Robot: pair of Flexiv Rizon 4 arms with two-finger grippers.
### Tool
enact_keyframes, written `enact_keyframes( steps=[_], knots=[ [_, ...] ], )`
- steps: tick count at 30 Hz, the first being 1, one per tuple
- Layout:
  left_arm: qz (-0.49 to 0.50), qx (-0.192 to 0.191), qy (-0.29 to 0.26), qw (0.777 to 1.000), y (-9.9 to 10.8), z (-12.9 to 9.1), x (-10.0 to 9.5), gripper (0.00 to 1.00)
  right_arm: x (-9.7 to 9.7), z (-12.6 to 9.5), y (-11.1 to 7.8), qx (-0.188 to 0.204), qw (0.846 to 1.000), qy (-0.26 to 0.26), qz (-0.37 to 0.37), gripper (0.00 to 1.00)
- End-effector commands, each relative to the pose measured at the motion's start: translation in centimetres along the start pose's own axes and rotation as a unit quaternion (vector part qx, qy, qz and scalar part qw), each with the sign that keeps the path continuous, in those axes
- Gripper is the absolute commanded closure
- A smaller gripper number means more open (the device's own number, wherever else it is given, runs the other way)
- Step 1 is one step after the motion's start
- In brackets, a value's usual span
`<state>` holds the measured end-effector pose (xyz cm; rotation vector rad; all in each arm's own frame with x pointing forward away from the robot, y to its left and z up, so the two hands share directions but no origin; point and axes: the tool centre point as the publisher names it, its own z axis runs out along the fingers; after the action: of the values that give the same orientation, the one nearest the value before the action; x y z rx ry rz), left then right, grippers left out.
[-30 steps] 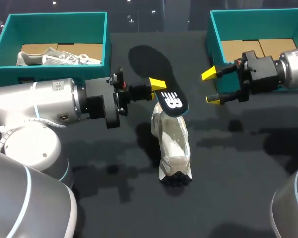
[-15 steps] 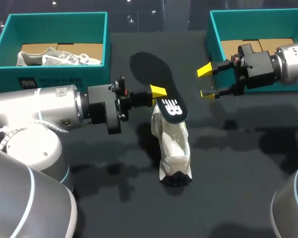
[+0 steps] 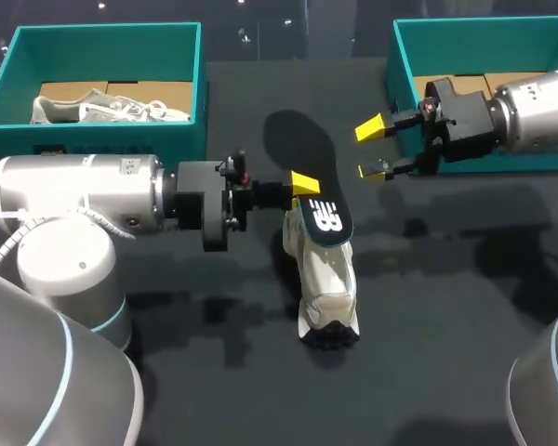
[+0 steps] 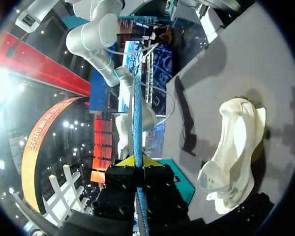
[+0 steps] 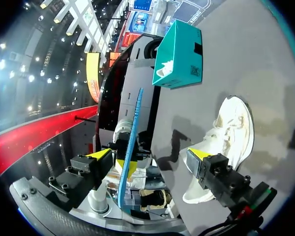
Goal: Take the shoe out of the shoebox, open the shoe tongue, remove and reinsert the insole, then place the shoe into the shoebox
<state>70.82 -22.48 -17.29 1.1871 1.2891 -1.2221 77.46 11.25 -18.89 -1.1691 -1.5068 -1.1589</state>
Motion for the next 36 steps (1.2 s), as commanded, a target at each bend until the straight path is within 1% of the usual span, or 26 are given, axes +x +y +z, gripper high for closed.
enact_keyframes(
  steps=[1, 4, 6, 7, 8, 10, 11, 12, 14, 17, 19, 22, 33, 36],
  knots=[
    [0.007, 0.020, 0.005, 1.000, 1.2, 0.9, 0.2, 1.00, -0.2, 0.6, 0.2, 0.013, 1.000, 0.003, -0.001, 0.00],
    [0.015, 0.024, 0.011, 1.000, 1.5, 1.2, 0.4, 1.00, 0.0, 1.0, 0.0, 0.021, 1.000, 0.005, 0.002, 0.04],
    [0.023, 0.025, 0.017, 0.999, 1.7, 1.4, 0.6, 1.00, 0.1, 1.2, -0.3, 0.023, 1.000, 0.007, 0.005, 0.10],
    [0.029, 0.021, 0.020, 0.999, 1.8, 1.5, 0.7, 1.00, 0.1, 1.3, -0.4, 0.024, 1.000, 0.008, 0.005, 0.16],
    [0.034, 0.018, 0.022, 0.999, 1.9, 1.6, 0.9, 1.00, 0.2, 1.4, -0.4, 0.024, 1.000, 0.008, 0.006, 0.18],
    [0.042, 0.015, 0.027, 0.999, 2.0, 1.9, 1.1, 1.00, 0.4, 1.7, -0.5, 0.025, 1.000, 0.010, 0.007, 0.20],
    [0.043, 0.016, 0.028, 0.999, 2.0, 2.0, 1.3, 1.00, 0.5, 1.8, -0.6, 0.025, 1.000, 0.012, 0.007, 0.22],
    [0.044, 0.017, 0.029, 0.998, 2.0, 2.2, 1.4, 1.00, 0.5, 2.0, -0.6, 0.025, 1.000, 0.013, 0.007, 0.26],
    [0.044, 0.018, 0.031, 0.998, 2.0, 2.4, 1.6, 1.00, 0.7, 2.4, -0.7, 0.027, 0.999, 0.016, 0.005, 0.36],
    [0.043, 0.018, 0.033, 0.998, 2.0, 2.8, 1.9, 1.00, 0.8, 2.9, -0.8, 0.033, 0.999, 0.024, 0.001, 0.40],
    [0.043, 0.017, 0.034, 0.998, 2.0, 3.1, 2.2, 1.00, 0.8, 3.2, -0.9, 0.036, 0.999, 0.029, -0.001, 0.45],
    [0.042, 0.015, 0.034, 0.998, 2.0, 3.4, 2.4, 1.00, 0.7, 3.6, -1.1, 0.039, 0.999, 0.036, -0.002, 0.50],
    [0.043, 0.009, 0.028, 0.999, 2.1, 4.0, 2.5, 1.00, 0.7, 4.5, -1.1, 0.043, 0.998, 0.054, -0.010, 0.59],
    [0.044, 0.009, 0.028, 0.999, 2.0, 4.1, 2.6, 1.00, 0.7, 4.6, -1.0, 0.044, 0.997, 0.056, -0.012, 0.64]
  ],
)
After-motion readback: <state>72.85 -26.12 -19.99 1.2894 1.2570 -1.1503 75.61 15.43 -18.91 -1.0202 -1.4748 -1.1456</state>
